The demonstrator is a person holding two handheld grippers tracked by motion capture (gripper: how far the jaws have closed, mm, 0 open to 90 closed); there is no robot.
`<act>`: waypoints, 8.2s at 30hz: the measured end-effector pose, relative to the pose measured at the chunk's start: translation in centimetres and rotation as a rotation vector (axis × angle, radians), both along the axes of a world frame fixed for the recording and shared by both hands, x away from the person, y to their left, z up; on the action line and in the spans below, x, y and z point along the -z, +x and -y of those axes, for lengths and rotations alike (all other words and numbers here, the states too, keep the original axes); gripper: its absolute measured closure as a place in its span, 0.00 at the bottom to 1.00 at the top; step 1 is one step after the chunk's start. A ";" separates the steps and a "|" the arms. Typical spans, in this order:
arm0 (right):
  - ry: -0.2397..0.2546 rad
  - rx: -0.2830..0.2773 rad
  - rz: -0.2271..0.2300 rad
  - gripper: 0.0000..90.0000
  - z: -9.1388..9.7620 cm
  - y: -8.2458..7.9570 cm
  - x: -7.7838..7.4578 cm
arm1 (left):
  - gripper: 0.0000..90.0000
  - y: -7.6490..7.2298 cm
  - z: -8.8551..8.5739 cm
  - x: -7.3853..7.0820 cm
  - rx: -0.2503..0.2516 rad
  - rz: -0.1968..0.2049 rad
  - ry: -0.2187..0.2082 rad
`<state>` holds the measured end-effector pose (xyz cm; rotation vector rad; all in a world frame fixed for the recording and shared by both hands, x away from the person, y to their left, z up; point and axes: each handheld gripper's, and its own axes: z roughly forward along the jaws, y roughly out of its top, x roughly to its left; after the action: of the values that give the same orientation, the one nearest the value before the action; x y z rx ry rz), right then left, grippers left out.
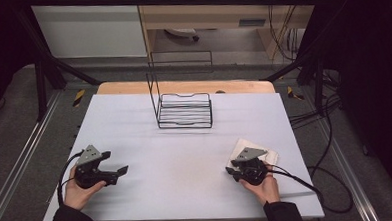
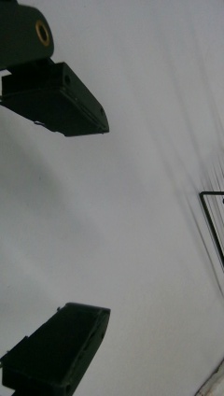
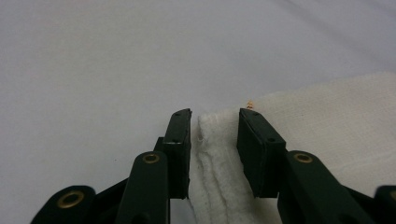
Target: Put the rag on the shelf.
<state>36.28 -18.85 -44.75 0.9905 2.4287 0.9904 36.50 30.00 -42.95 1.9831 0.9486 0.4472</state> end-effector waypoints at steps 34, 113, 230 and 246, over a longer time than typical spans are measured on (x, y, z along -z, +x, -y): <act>0.112 0.018 0.007 0.95 0.5 0.4 -1.7 | 0.12 0.0 0.0 0.0 -0.005 -0.002 0.007; 0.043 -0.050 -0.053 0.94 -6.3 -3.1 -0.4 | 0.13 -0.2 0.3 -0.1 -0.004 -0.001 0.009; 0.264 0.110 -0.199 0.92 -1.9 7.2 0.6 | 0.92 5.4 20.2 1.9 0.064 -0.261 0.004; 0.330 0.095 -0.091 0.94 -1.1 4.7 -2.4 | 0.94 4.2 19.1 0.1 0.064 -0.195 -0.137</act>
<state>40.95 -17.73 -42.36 1.2713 2.3083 1.3680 40.67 10.91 -43.01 1.9502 1.0048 0.1506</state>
